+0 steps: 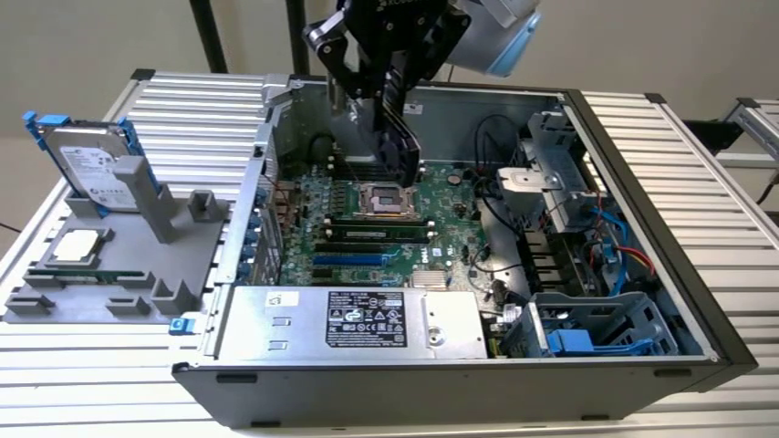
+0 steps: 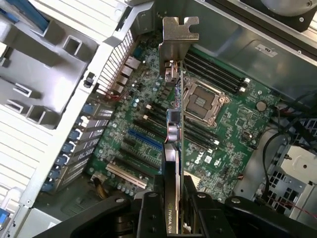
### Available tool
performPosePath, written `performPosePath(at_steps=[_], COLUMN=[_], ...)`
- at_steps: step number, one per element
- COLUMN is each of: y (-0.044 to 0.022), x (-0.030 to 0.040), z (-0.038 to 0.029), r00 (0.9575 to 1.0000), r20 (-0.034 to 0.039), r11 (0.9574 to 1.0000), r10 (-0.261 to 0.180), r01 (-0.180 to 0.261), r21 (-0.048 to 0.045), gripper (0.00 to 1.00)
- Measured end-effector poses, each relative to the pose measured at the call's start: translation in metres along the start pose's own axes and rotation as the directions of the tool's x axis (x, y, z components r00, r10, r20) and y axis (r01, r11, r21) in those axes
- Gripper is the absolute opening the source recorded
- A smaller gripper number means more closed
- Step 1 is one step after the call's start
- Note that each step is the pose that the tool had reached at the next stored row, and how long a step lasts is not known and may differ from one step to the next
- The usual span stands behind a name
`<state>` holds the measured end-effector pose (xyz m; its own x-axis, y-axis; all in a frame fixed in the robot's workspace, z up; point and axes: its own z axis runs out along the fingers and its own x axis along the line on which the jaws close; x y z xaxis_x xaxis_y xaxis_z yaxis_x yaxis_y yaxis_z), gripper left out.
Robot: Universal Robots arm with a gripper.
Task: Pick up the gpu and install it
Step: 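Insert the gpu into the slot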
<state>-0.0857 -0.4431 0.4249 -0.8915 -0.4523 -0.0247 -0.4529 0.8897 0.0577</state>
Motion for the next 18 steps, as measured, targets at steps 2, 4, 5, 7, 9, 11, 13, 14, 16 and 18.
performPosePath(at_steps=[2, 4, 5, 7, 9, 11, 13, 14, 16, 18], y=[-0.0003, -0.0006, -0.0008, -0.001, -0.0012, -0.0014, -0.0016, -0.0017, -0.0018, -0.0019], x=[-0.0006, -0.0012, -0.0015, -0.002, -0.0024, -0.0029, -0.0032, -0.0034, -0.0036, -0.0038], z=[0.0, 0.0, -0.0001, -0.0001, -0.0002, -0.0002, -0.0003, -0.0003, -0.0003, -0.0004], r00=[0.9999, 0.9997, 0.9996, 0.9992, 0.9985, 0.9976, 0.9965, 0.9958, 0.9943, 0.9925], r20=[-0.0006, -0.0013, -0.0016, -0.0023, -0.0031, -0.0039, -0.0047, -0.0052, -0.006, -0.0069], r11=[0.9999, 0.9997, 0.9996, 0.9992, 0.9985, 0.9977, 0.9965, 0.9959, 0.9943, 0.9925], r10=[-0.011, -0.022, -0.028, -0.041, -0.054, -0.068, -0.083, -0.091, -0.106, -0.122], r01=[0.011, 0.022, 0.028, 0.041, 0.054, 0.068, 0.083, 0.091, 0.106, 0.122], r21=[-0.0003, -0.0006, -0.0007, -0.0011, -0.0014, -0.0018, -0.0023, -0.0025, -0.003, -0.0035], gripper=[0.0, 0.0, 0.0, 0.0, 0.0, 0.0, 0.0, 0.0, 0.0, 0.0])
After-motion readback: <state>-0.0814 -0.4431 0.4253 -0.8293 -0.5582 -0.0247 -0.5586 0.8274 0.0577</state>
